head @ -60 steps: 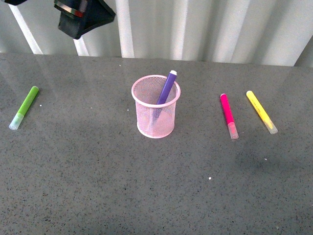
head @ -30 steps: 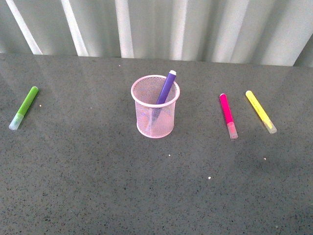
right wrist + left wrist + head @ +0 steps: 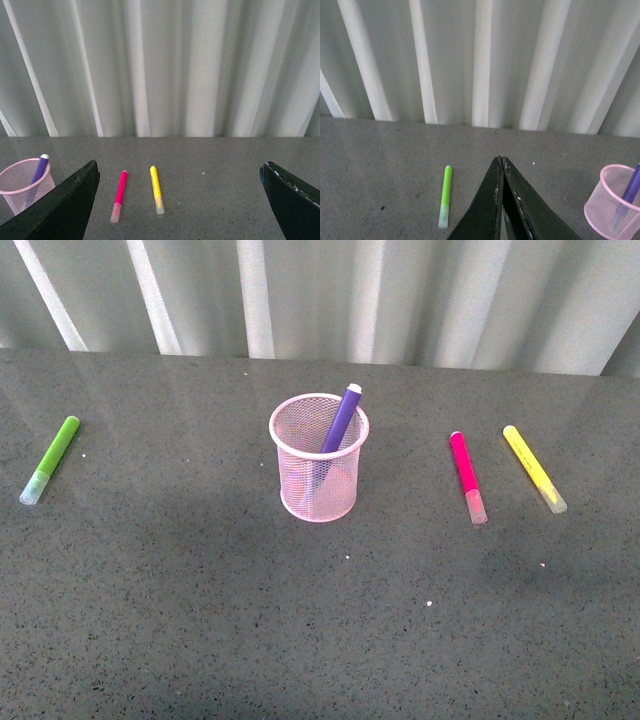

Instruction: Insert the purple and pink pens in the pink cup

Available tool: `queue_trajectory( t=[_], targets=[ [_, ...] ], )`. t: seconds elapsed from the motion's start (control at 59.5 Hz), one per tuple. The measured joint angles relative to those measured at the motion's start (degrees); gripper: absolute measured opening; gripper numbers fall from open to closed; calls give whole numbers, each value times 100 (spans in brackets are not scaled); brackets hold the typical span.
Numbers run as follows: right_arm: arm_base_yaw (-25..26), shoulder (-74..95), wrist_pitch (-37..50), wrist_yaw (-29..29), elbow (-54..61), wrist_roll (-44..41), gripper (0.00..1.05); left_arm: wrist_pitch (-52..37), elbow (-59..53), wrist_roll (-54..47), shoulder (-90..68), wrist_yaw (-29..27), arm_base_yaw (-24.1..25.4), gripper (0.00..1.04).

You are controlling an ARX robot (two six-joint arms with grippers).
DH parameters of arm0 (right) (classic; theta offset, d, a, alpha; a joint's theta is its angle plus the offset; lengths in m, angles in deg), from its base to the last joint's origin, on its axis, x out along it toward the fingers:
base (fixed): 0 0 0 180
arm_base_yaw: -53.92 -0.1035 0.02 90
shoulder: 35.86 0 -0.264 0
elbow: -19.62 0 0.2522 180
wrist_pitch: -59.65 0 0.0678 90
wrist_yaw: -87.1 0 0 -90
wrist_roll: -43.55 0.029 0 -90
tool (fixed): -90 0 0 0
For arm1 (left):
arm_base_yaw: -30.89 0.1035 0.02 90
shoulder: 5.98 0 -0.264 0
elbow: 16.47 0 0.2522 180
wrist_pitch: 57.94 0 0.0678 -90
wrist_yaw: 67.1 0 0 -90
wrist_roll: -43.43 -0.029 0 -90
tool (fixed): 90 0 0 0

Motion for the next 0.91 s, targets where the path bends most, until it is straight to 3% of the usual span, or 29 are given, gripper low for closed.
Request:
queue_trajectory(
  t=[0.521, 0.907],
  targets=[
    [0, 0, 0, 0, 0, 0, 98, 2221, -175, -2, 2538, 20, 0, 4],
    [0, 0, 0, 0, 0, 0, 98, 3233, -177, -2, 3595, 20, 0, 4]
  ],
)
